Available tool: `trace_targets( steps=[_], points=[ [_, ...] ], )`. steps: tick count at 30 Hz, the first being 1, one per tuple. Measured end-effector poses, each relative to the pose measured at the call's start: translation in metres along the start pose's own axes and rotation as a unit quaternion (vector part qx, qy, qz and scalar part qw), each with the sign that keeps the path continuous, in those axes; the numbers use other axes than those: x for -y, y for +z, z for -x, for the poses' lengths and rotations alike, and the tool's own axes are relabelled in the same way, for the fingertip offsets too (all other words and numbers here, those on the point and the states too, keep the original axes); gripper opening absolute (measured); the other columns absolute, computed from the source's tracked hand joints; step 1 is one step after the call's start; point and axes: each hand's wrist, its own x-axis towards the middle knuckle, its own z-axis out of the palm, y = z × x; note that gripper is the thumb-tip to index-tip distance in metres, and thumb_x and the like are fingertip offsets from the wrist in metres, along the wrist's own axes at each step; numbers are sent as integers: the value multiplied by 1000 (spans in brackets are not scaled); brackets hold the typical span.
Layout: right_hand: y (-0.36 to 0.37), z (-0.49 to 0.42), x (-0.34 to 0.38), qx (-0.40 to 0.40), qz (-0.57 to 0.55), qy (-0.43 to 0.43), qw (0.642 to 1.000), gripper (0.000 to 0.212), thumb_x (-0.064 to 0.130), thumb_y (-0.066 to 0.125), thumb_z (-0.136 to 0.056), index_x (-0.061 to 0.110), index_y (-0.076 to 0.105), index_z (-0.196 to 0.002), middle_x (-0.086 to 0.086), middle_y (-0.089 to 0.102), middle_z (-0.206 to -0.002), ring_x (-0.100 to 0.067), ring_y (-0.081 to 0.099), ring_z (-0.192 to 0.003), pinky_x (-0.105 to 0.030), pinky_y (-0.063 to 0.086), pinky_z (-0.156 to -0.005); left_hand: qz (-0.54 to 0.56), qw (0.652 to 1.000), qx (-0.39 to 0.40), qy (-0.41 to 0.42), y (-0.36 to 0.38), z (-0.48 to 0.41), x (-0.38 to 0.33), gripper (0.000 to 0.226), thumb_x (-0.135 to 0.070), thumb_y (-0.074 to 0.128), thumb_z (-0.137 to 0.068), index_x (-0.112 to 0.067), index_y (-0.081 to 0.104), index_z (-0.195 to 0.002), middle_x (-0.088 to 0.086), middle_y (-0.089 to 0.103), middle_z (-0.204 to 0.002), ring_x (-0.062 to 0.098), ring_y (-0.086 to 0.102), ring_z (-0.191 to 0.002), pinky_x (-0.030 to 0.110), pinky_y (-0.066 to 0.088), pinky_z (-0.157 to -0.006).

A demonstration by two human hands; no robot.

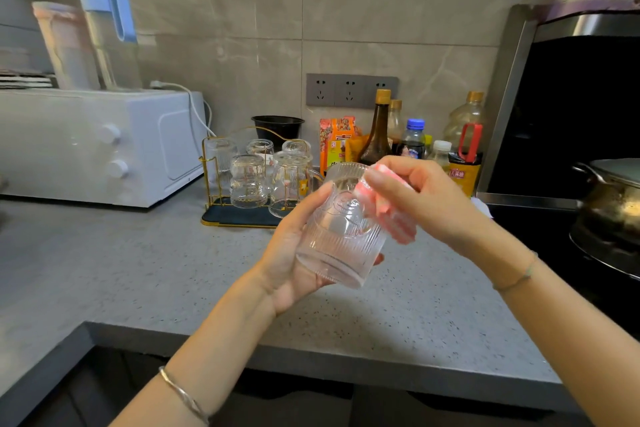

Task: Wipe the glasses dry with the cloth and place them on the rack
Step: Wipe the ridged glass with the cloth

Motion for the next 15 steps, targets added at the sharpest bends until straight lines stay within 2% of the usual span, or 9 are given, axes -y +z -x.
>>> trace_targets(
  steps=[2, 4, 6, 8, 10, 12, 14, 15],
  points=[
    [10, 1, -4, -72, -10, -31, 997, 33, 46, 53, -79, 17, 62, -68, 6, 62, -54, -7, 56, -45, -15, 44, -43, 4, 1000, 16, -10, 2, -2, 2, 61, -53, 84, -57, -19, 75, -107, 12, 72, -103, 27, 70, -85, 45, 58, -76],
    [16, 1, -8, -130, -29, -47, 990, 38, 42, 56, -82, 9, 62, -65, 4, 57, -51, -10, 53, -45, -14, 43, -43, -7, 999, 30, -19, 4, -4, 4, 70, -54, 87, -50, -19, 74, -109, 13, 72, -107, 31, 70, -90, 45, 58, -77],
    [15, 0, -14, -168, -68, -36, 983, 43, 32, 58, -88, -5, 60, -65, -12, 54, -54, -20, 50, -46, -15, 43, -44, -48, 998, 20, -27, 6, -5, 4, 66, -56, 81, -60, -19, 72, -113, 14, 71, -111, 35, 69, -96, 45, 58, -77],
    [12, -1, -19, -192, -96, -18, 977, 42, 25, 61, -90, -11, 59, -69, -25, 53, -58, -23, 50, -49, -17, 44, -45, -118, 992, -11, -30, 9, -5, 2, 66, -62, 72, -68, -24, 65, -121, 11, 70, -117, 34, 68, -103, 47, 58, -81],
    [10, -3, -23, -216, -89, -16, 972, 40, 24, 62, -90, -10, 60, -70, -33, 55, -63, -32, 53, -51, -24, 45, -43, -220, 975, -32, -9, 12, -4, -2, 85, -72, 71, -59, -29, 54, -130, 3, 66, -125, 22, 67, -108, 45, 58, -83],
    [8, -6, -25, -253, -62, -31, 965, 40, 24, 63, -91, -9, 59, -68, -32, 54, -61, -35, 51, -47, -26, 41, -39, -365, 928, -53, 47, 18, -1, -3, 94, -70, 73, -58, -37, 39, -139, -11, 55, -133, 3, 61, -109, 35, 58, -85],
    [8, -8, -25, -275, -37, -50, 959, 42, 25, 62, -91, -10, 60, -69, -28, 53, -58, -28, 50, -49, -25, 40, -42, -497, 852, -99, 131, 18, -2, 2, 104, -67, 77, -58, -41, 26, -145, -19, 47, -139, -2, 53, -117, 27, 51, -96],
    [9, -9, -24, -279, -29, -58, 958, 42, 25, 62, -92, -10, 60, -69, -25, 52, -56, -22, 49, -49, -24, 40, -45, -530, 823, -112, 172, 17, -3, 3, 105, -66, 79, -59, -42, 25, -146, -21, 46, -139, -2, 51, -119, 23, 46, -98]
  ],
)
